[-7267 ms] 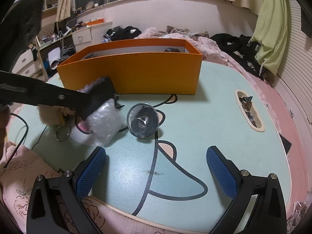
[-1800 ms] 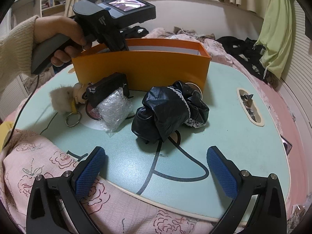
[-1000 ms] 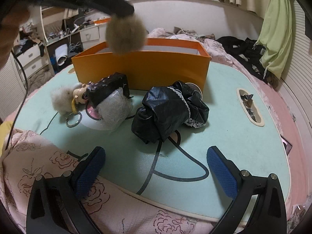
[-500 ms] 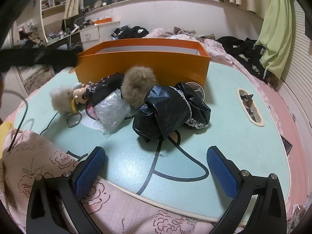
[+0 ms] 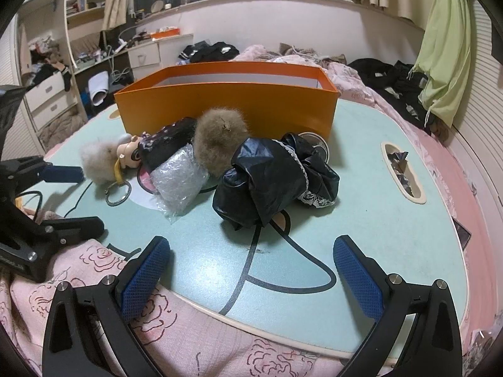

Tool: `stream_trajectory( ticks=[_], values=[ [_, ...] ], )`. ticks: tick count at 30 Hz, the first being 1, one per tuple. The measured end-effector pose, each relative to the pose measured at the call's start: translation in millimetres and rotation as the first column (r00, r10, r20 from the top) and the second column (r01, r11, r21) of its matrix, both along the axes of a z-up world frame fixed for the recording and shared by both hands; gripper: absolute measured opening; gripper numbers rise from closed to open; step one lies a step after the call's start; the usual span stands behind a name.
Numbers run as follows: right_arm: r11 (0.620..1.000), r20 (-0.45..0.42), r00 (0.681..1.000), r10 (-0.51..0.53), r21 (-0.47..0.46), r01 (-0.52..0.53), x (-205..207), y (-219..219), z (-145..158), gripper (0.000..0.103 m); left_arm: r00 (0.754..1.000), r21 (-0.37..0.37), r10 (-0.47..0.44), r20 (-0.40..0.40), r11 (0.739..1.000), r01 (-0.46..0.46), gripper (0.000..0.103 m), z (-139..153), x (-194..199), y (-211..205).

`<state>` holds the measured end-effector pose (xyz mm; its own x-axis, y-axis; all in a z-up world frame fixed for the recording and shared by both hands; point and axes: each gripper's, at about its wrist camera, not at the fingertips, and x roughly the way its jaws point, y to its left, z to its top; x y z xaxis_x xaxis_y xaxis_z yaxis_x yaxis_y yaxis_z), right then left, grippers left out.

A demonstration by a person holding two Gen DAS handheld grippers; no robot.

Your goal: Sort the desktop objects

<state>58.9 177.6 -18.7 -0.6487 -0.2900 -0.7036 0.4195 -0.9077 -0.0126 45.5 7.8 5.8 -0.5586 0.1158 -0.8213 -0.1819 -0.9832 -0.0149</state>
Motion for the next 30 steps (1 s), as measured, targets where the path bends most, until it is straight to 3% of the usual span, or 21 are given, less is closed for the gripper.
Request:
stream_trajectory(
  ticks=[30],
  values=[
    [1.000,-0.001,1.000,0.002,-0.001,-0.002,0.1,0.5,0.2,0.103,1.000,0.003,0.011,-0.006,1.000,-0.011,0.103,5.1,6.4,-5.1]
  ],
)
